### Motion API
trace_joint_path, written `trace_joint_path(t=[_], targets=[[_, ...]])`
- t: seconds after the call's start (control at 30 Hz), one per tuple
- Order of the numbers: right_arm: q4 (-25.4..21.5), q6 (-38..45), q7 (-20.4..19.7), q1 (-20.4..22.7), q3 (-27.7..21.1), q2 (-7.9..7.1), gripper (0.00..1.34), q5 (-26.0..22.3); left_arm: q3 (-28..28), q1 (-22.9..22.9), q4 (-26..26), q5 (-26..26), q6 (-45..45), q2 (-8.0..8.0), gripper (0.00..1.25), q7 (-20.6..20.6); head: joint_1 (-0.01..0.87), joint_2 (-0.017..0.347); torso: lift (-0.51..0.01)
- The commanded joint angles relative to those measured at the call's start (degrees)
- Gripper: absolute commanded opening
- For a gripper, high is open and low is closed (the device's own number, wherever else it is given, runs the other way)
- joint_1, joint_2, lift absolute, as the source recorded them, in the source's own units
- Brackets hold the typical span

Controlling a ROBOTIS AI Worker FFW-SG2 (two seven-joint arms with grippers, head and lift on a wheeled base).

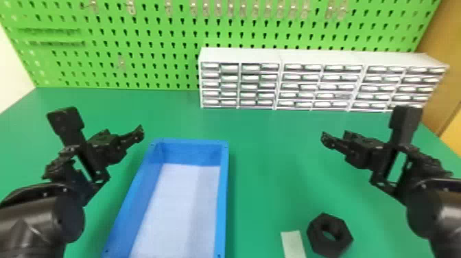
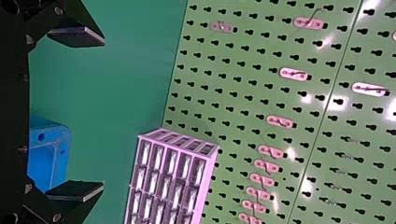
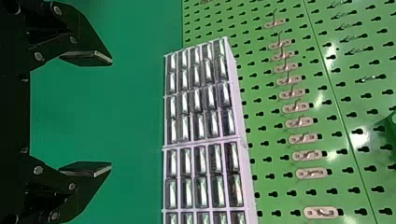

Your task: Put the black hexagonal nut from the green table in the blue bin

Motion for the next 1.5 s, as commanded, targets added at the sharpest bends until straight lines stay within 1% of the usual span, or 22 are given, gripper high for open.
trace_joint_path(t=[0.0, 1.03, 1.1, 1.13, 1.2, 1.3, 1.47], targets=[[0.0, 0.0, 0.0, 0.1, 0.0, 0.01, 0.87, 0.0, 0.0, 0.0, 0.0, 0.0, 0.0, 0.07, 1.06, 0.0, 0.666, 0.032, -0.100], [-0.3, 0.4, 0.0, -0.1, -0.1, 0.01, 0.87, -0.3, -0.1, -0.1, -0.1, 0.0, 0.0, 0.07, 1.06, 0.0, 0.666, 0.032, -0.100], [-0.7, 2.1, 0.0, -0.2, -0.1, 0.01, 0.87, -1.5, -0.1, -0.1, 0.0, 0.0, 0.0, 0.07, 1.06, 0.0, 0.666, 0.032, -0.100], [-1.3, 4.3, 0.0, -0.4, -0.4, 0.10, 0.87, -2.4, -0.1, -0.2, 0.0, 0.0, 0.0, 0.07, 1.06, 0.1, 0.666, 0.032, -0.100], [-2.7, 7.7, 0.0, -0.5, -0.7, 0.19, 0.87, -2.6, -0.1, -0.2, 0.0, 0.0, 0.0, 0.07, 1.06, 0.0, 0.666, 0.032, -0.100], [-4.9, 12.7, -0.1, -0.8, -0.4, -0.69, 0.87, -3.2, 0.0, -0.2, -0.1, 0.0, 0.0, 0.07, 1.06, 0.0, 0.666, 0.032, -0.100], [-7.1, 21.6, -0.1, -0.7, -0.9, -1.66, 0.87, -5.6, 0.0, -0.2, -0.1, 0.0, 0.0, 0.07, 1.06, 0.0, 0.666, 0.032, -0.100]])
